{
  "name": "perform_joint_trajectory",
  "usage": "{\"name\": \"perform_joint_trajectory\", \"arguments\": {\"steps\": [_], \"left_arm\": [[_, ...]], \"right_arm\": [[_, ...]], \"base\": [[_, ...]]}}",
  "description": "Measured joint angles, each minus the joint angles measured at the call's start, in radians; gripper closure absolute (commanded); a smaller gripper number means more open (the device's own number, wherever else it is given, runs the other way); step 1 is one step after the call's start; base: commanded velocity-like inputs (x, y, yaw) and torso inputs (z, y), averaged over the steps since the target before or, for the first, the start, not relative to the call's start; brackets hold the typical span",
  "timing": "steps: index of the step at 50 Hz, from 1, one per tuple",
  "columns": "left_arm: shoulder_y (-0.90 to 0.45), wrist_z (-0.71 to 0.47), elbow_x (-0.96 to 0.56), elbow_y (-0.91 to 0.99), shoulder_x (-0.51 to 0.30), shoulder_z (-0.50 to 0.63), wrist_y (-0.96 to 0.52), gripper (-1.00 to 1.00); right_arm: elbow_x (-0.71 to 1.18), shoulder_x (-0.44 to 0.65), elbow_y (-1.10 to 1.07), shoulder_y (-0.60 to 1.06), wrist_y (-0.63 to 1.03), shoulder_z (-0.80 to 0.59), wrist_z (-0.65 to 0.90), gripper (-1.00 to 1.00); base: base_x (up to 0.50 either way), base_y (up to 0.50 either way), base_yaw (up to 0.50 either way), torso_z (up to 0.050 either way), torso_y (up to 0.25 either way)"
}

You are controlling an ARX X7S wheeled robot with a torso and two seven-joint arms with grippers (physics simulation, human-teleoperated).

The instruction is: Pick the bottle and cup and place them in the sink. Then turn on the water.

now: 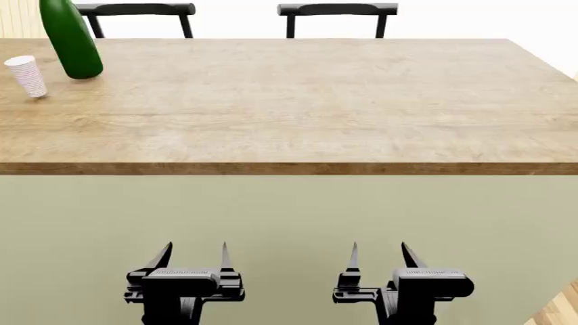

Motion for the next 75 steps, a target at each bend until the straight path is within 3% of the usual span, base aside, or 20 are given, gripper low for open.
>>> {"name": "perform_joint_trajectory", "arguments": {"steps": [17, 30, 40, 49, 64, 75], "left_arm": [[0.005, -0.032, -0.040, 0.054, -0.040, 0.043, -0.051, -1.00], [-0.095, -0.038, -0.067, 0.246, -0.103, 0.058, -0.283, -1.00], [-0.334, -0.012, -0.110, 0.358, -0.159, 0.051, -0.554, -1.00], [-0.613, 0.016, -0.137, 0.279, -0.194, 0.049, -0.728, -1.00], [-1.037, 0.054, -0.136, -0.103, -0.208, 0.075, -0.785, -1.00], [-1.162, 0.090, -0.149, -0.205, -0.223, 0.086, -0.796, -1.00]], "right_arm": [[0.027, 0.038, -0.026, 0.016, 0.048, -0.041, 0.050, -1.00], [0.041, 0.100, -0.160, 0.123, 0.246, -0.050, 0.064, -1.00], [0.061, 0.172, -0.252, 0.324, 0.489, -0.050, 0.030, -1.00], [0.059, 0.240, -0.210, 0.587, 0.665, -0.076, -0.015, -1.00], [0.062, 0.290, 0.087, 1.030, 0.767, -0.123, -0.103, -1.00], [0.077, 0.297, 0.249, 1.212, 0.796, -0.125, -0.144, -1.00]], "base": [[0.00, 0.00, 0.00, 0.025, 0.014], [0.00, 0.00, 0.00, 0.050, 0.030], [0.00, 0.00, 0.00, 0.050, 0.029], [0.00, 0.00, 0.00, 0.050, 0.028], [0.00, 0.00, 0.00, 0.022, 0.004], [0.00, 0.36, 0.00, 0.000, 0.000]]}}
